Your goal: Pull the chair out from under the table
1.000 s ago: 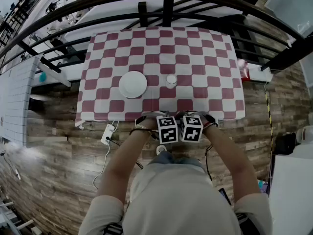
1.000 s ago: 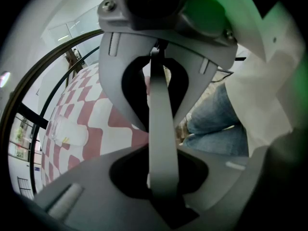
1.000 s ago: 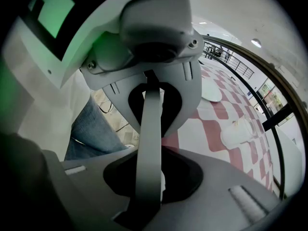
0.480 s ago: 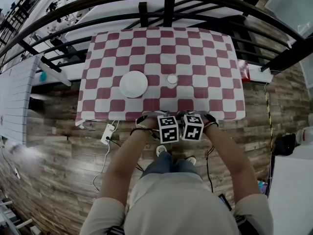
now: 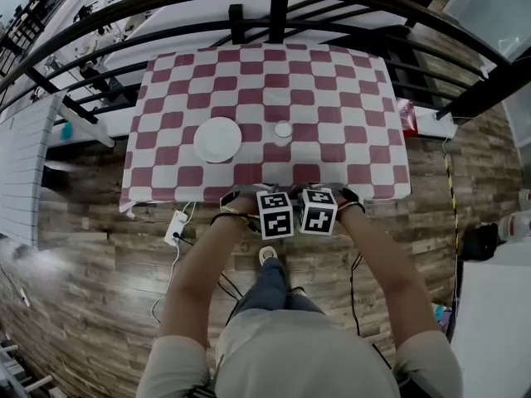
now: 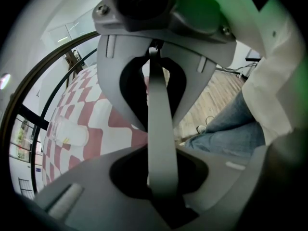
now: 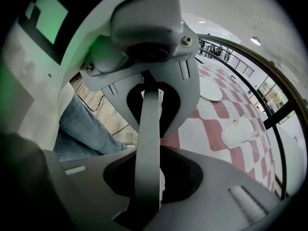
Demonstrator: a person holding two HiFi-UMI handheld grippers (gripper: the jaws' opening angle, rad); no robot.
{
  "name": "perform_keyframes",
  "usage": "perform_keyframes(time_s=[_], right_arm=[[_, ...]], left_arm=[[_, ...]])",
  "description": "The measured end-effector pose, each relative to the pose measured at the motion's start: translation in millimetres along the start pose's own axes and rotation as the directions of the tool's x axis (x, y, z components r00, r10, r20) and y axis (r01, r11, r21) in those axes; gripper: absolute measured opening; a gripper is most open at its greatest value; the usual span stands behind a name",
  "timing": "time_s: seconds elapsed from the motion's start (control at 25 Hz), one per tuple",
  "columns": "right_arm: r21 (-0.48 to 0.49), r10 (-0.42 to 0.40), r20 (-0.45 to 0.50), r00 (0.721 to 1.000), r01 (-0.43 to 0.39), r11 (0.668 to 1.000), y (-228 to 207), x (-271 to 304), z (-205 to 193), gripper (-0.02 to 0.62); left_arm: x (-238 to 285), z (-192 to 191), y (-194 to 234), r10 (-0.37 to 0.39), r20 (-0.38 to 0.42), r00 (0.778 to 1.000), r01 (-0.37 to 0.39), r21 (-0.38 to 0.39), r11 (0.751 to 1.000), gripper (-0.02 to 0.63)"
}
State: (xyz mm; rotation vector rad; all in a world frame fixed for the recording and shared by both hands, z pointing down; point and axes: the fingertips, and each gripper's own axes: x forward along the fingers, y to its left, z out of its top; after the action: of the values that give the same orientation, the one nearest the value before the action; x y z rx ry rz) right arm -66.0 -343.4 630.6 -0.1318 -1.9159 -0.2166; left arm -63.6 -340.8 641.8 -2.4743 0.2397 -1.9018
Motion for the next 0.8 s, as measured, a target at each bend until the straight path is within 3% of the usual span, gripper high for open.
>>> perform_keyframes(time_s=[0.2,0.36,0.8], right_arm=[[-0.009,-0.038,-0.004,0.999,0.037,0.999,0.4,14.0,-10.3,0.072],[0.009,0.001,-0.001,1.000,-0.001,1.000,16.3,0.3,-0.6,0.072],[0.014,-0.002,0.004,1.000,0.002,1.000,41.0,-1.1,0.5,0.074]], left_arm=[[-0.6,0.6,-6.9,0.007,0.000,1.000,-0.007,0.001,1.000,0.077],[-1.5,1.1,-15.0,0.012,0.000,1.000,-0.012,-0.005,1.000,0.077],[-1.1,2.9,-37.9,0.035,-0.002,0.999,-0.035,-0.002,0.999,0.077]])
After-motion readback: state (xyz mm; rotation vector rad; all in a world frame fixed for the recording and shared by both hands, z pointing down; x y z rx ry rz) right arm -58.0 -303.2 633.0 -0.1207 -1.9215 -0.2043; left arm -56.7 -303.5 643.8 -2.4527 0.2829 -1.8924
